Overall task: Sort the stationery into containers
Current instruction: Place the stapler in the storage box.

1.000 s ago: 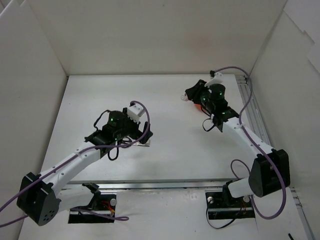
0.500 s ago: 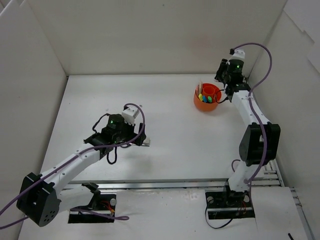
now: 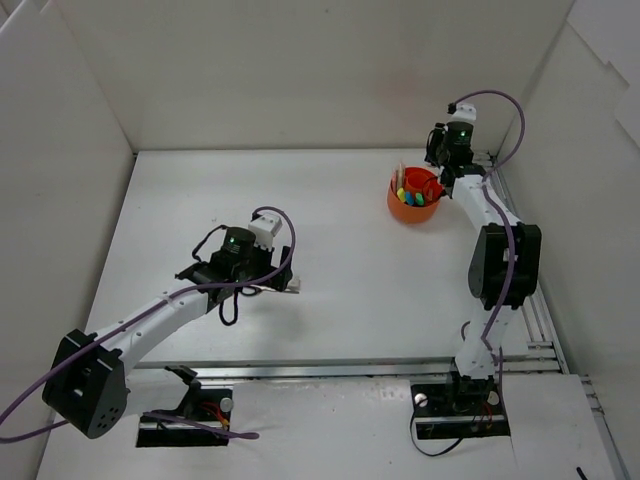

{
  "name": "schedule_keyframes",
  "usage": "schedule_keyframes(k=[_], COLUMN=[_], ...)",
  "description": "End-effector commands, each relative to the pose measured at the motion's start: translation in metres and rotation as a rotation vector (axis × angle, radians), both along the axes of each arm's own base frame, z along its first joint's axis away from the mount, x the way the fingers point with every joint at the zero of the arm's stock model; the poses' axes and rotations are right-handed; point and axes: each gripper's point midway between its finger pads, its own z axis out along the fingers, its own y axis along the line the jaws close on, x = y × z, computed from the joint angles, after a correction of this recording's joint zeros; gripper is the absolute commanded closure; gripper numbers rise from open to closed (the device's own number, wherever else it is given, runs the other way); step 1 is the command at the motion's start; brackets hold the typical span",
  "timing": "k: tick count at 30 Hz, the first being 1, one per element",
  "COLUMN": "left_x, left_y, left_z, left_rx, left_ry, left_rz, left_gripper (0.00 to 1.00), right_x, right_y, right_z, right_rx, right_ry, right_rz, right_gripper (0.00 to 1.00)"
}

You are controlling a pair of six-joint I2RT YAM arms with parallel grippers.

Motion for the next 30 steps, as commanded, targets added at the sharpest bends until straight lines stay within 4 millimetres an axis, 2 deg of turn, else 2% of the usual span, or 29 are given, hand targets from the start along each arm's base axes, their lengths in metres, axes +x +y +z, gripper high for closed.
schedule_keyframes(k=[1, 5, 9, 14, 18, 20, 22, 23, 25, 27, 30], left_x=[0.017, 0.017, 0.016, 0.014, 0.014, 0.014, 0.012, 0.012, 0.010, 0.008, 0.005], left_y=[-0.007, -0.008, -0.008, -0.007, -0.008, -0.008, -0.008, -0.008, -0.007, -0.006, -0.006], left_z=[0.033, 0.034, 0.032, 0.032, 0.033, 0.032, 0.031, 0.032, 0.031, 0.033, 0.033], left_rx=[-0.047, -0.053, -0.053, -0.051, -0.059, -0.061, -0.062, -0.065, -0.064, -0.068, -0.073], left_ry=[-0.074, -0.076, -0.066, -0.064, -0.066, -0.063, -0.061, -0.060, -0.061, -0.063, -0.063], left_rz=[0.011, 0.010, 0.014, 0.015, 0.012, 0.013, 0.010, 0.012, 0.010, 0.009, 0.001], left_gripper=[0.00, 0.01, 0.00, 0.00, 0.00, 0.00, 0.01, 0.00, 0.01, 0.01, 0.00], right_x=[0.029, 0.039, 0.042, 0.035, 0.028, 0.026, 0.025, 0.023, 0.021, 0.018, 0.014], right_y=[-0.006, 0.000, 0.005, 0.008, 0.007, 0.007, 0.009, 0.009, 0.007, 0.007, 0.007], right_z=[0.044, 0.035, 0.014, -0.003, -0.006, -0.009, -0.010, -0.010, -0.010, -0.001, 0.010], right_rx=[-0.022, 0.015, 0.046, 0.080, 0.089, 0.088, 0.091, 0.089, 0.095, 0.097, 0.096], right_ry=[-0.187, -0.194, -0.163, -0.136, -0.127, -0.112, -0.101, -0.092, -0.088, -0.103, -0.114], right_rz=[-0.032, -0.014, 0.002, 0.002, -0.010, -0.010, -0.006, -0.010, -0.019, -0.021, -0.015], right_gripper=[1.00, 1.00, 1.00, 1.00, 0.99, 0.91, 0.87, 0.80, 0.73, 0.59, 0.51])
